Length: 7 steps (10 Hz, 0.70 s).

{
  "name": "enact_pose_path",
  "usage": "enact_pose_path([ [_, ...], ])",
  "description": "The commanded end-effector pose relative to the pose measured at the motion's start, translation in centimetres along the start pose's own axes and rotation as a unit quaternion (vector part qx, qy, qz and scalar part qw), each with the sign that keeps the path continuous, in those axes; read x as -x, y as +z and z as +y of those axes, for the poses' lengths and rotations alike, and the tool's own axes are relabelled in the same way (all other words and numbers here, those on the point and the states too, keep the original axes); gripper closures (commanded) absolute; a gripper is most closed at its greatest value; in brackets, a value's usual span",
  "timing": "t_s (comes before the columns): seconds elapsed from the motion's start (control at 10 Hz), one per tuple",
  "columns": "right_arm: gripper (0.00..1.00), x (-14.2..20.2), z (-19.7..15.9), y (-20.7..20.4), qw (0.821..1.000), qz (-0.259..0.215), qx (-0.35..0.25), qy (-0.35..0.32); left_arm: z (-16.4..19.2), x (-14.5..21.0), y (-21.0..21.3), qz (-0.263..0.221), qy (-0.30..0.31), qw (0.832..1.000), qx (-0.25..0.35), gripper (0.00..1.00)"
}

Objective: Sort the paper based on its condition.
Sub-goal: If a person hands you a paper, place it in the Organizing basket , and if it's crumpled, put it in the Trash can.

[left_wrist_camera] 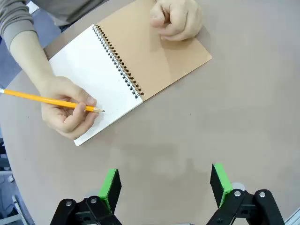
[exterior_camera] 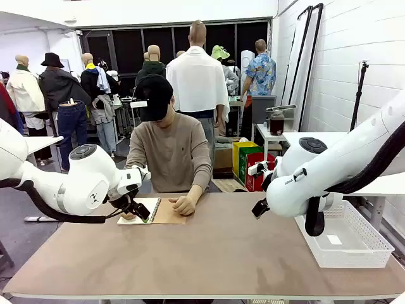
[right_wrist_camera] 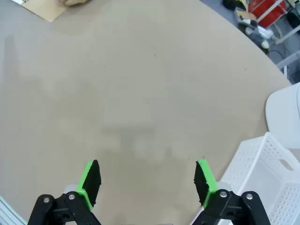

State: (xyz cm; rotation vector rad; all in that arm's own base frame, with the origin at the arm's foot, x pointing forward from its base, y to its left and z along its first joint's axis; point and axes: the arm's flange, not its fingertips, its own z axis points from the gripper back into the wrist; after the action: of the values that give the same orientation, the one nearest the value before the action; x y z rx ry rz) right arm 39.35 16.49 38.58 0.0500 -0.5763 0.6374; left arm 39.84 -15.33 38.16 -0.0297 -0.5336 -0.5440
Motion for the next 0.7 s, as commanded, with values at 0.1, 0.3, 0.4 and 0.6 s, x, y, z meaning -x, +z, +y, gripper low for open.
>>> enact_pose_path([
  [0.1, 0.00, -0.03, -0.13, 0.14, 1.000, -0.001, 0.003, 0.005, 0.17, -0.03, 0.33, 0.000, -0.003, 1.000, -0.001, 0.00],
  [0.3, 0.00, -0.03, -0.13, 0.14, 1.000, -0.001, 0.003, 0.005, 0.17, -0.03, 0.33, 0.000, -0.003, 1.000, -0.001, 0.00],
  [0.4, 0.00, -0.03, -0.13, 0.14, 1.000, -0.001, 0.003, 0.005, 0.17, -0.03, 0.33, 0.000, -0.003, 1.000, -0.001, 0.00],
  [0.6, 0.00, -0.03, -0.13, 0.14, 1.000, -0.001, 0.003, 0.005, 0.17, -0.03, 0.33, 0.000, -0.003, 1.000, -0.001, 0.00],
])
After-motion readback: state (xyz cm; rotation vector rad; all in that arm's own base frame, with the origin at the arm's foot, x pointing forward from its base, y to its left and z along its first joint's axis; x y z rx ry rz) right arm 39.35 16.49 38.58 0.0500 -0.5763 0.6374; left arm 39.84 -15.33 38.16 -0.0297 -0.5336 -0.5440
